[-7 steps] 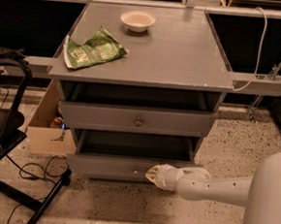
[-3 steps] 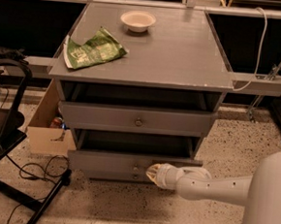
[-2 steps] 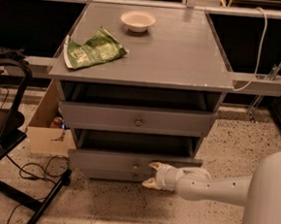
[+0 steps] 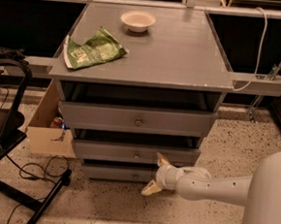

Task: Close middle drawer

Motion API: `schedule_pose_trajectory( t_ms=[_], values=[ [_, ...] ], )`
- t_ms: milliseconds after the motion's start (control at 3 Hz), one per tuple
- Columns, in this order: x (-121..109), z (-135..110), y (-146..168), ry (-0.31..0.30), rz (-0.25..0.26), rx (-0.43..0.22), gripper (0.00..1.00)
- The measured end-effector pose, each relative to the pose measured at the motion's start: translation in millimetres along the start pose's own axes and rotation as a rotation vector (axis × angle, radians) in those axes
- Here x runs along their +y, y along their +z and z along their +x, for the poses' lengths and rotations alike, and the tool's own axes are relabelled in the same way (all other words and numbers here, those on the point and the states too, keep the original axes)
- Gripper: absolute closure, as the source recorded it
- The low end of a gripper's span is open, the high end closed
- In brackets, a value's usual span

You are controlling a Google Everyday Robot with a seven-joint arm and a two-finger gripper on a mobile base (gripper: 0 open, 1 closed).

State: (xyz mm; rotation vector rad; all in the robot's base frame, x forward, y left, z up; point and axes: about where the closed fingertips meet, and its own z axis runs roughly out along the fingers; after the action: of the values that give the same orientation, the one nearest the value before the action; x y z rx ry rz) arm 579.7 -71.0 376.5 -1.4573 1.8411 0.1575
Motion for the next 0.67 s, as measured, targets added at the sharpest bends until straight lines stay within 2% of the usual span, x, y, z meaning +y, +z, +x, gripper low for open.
schedule_pose_trajectory(
  t_ms=[333, 667],
  values=[
    [0, 0, 0, 0.000, 0.000, 0.000, 0.18],
    [-13, -3, 8, -0.019, 0.005, 0.011, 0.41]
  ],
)
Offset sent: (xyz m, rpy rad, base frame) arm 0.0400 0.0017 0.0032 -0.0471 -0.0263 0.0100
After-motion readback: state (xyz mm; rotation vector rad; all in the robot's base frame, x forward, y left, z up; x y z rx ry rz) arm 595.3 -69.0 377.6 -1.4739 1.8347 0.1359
